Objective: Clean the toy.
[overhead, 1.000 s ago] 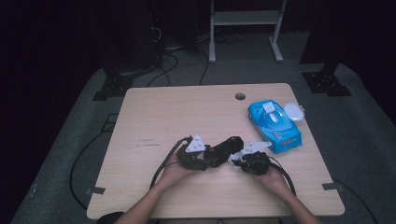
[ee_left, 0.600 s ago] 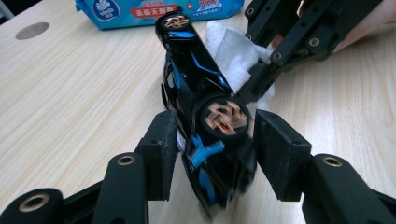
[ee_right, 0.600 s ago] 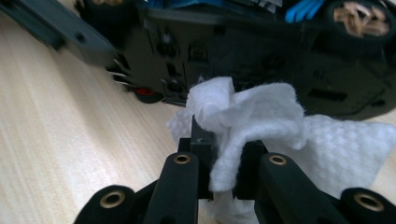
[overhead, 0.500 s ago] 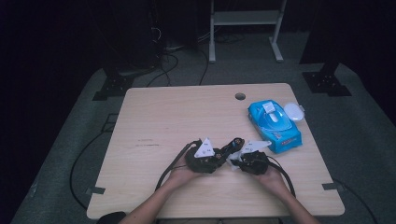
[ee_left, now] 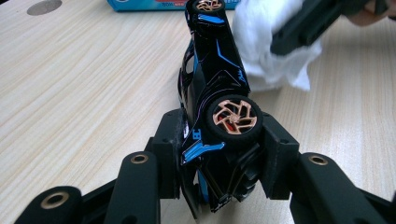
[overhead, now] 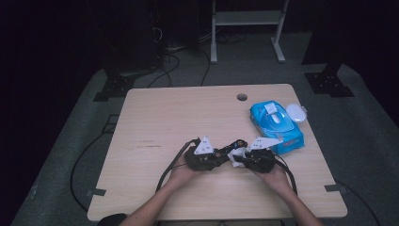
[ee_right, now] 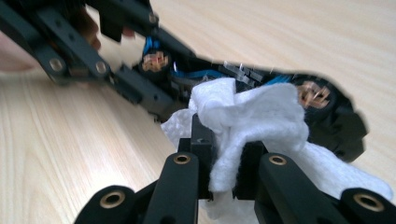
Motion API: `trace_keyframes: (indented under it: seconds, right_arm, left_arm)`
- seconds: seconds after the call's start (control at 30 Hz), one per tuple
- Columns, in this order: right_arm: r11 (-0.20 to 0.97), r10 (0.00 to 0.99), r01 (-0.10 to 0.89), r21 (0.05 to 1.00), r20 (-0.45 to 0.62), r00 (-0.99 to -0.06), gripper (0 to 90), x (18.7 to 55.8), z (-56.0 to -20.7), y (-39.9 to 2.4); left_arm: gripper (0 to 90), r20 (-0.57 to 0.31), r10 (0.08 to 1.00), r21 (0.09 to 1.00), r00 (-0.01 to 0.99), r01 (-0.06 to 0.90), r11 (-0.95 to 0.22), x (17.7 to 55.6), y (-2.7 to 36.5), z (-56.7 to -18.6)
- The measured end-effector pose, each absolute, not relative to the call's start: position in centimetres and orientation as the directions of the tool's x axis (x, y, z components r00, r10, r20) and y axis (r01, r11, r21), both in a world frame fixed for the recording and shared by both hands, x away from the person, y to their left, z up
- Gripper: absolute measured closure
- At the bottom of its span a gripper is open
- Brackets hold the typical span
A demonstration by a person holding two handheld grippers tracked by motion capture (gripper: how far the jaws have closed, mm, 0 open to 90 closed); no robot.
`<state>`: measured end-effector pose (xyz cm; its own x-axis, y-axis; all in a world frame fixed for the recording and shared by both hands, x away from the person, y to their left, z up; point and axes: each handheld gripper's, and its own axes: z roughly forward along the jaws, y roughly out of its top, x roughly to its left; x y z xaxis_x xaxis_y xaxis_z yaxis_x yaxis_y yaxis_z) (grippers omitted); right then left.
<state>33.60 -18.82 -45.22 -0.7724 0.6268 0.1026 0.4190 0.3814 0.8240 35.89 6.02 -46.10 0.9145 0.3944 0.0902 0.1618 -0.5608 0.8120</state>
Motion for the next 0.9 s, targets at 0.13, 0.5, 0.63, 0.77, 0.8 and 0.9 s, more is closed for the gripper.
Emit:
trace_keyframes:
  seconds: [0.13, 0.5, 0.63, 0.77, 0.8, 0.9]
  right_arm:
    - [0.352, 0.622, 0.394, 0.849, 0.103, -0.777, 81.2, 33.4, -43.9, -18.3]
    - [0.402, 0.597, 0.351, 0.846, 0.048, -0.801, 81.2, 34.2, -43.0, -14.0]
    - [0.390, 0.616, 0.361, 0.847, 0.052, -0.786, 81.2, 34.6, -43.0, -14.6]
    - [0.382, 0.651, 0.387, 0.839, 0.054, -0.757, 81.2, 35.1, -43.1, -15.8]
    - [0.376, 0.656, 0.392, 0.840, 0.058, -0.752, 81.2, 35.2, -43.1, -16.0]
    - [0.377, 0.653, 0.390, 0.840, 0.057, -0.755, 81.2, 35.1, -43.1, -15.7]
  left_arm:
    - [57.5, 0.086, 0.388, 0.811, 0.918, 0.162, -0.563, 36.0, 6.3, -46.1]
    - [57.6, 0.085, 0.374, 0.812, 0.923, 0.153, -0.563, 35.9, 6.6, -46.1]
    - [57.6, 0.090, 0.373, 0.814, 0.923, 0.148, -0.562, 35.9, 6.6, -46.1]
    - [57.6, 0.092, 0.373, 0.814, 0.923, 0.146, -0.563, 35.9, 6.6, -46.1]
    - [57.6, 0.091, 0.373, 0.814, 0.923, 0.147, -0.562, 35.9, 6.6, -46.1]
    - [57.6, 0.092, 0.370, 0.814, 0.924, 0.145, -0.563, 35.9, 6.6, -46.1]
